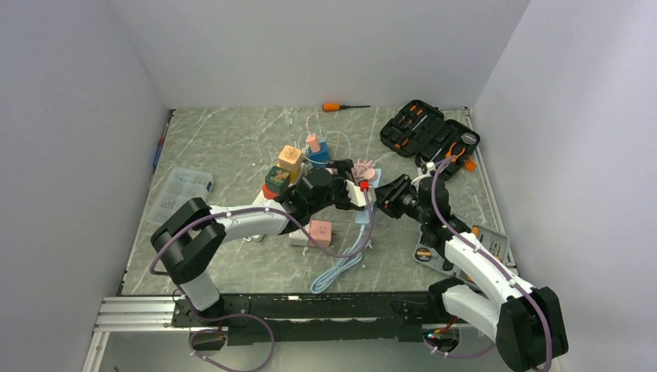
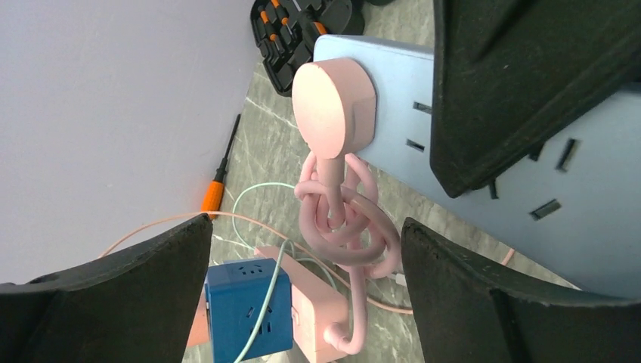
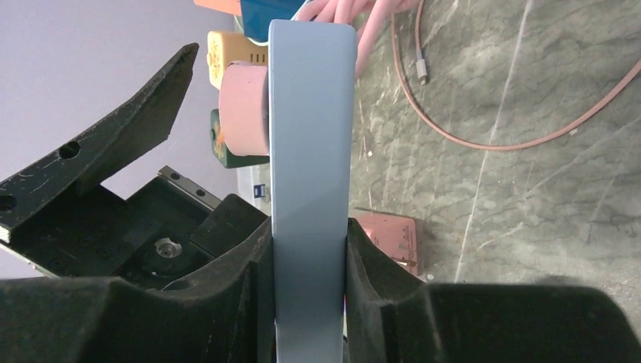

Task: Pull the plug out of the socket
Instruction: Remove the plug from the socket.

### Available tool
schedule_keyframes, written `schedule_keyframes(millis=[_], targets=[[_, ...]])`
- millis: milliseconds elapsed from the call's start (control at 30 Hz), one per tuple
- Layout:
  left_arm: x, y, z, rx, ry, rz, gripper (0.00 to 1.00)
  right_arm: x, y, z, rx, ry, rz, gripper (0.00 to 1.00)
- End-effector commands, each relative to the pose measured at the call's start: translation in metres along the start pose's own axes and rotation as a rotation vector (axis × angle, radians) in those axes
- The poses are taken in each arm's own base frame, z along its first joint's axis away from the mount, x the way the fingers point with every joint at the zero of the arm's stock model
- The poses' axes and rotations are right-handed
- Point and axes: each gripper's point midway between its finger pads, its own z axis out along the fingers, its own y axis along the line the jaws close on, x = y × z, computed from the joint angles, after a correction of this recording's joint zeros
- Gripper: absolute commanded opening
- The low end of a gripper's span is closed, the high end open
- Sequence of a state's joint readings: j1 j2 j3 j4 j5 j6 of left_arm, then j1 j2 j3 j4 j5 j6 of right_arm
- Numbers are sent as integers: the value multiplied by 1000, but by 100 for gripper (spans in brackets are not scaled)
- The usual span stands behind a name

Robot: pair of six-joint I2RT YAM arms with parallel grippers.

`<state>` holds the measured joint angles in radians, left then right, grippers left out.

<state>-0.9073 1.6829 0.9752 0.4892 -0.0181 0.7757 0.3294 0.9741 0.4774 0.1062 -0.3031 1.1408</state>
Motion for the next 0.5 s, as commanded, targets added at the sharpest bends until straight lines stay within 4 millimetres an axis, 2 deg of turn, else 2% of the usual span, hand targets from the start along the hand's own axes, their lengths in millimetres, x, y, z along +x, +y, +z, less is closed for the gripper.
schedule_keyframes(millis=[0, 133, 300, 367, 467], targets=[[-15, 20, -7, -36, -48, 38, 96, -11, 86, -23, -296, 14, -3, 0], [-19, 13, -1, -1, -74, 66, 96, -9, 93, -24, -329, 30, 21, 0], [-12, 3, 4, 30, -63, 110, 95, -11, 101, -28, -345, 28, 14, 0], [-13, 11, 8, 0, -60, 94, 90, -10, 103, -29, -351, 37, 16, 0], [-25, 24, 14, -24, -75, 71, 76, -7, 100, -27, -354, 51, 33, 0]])
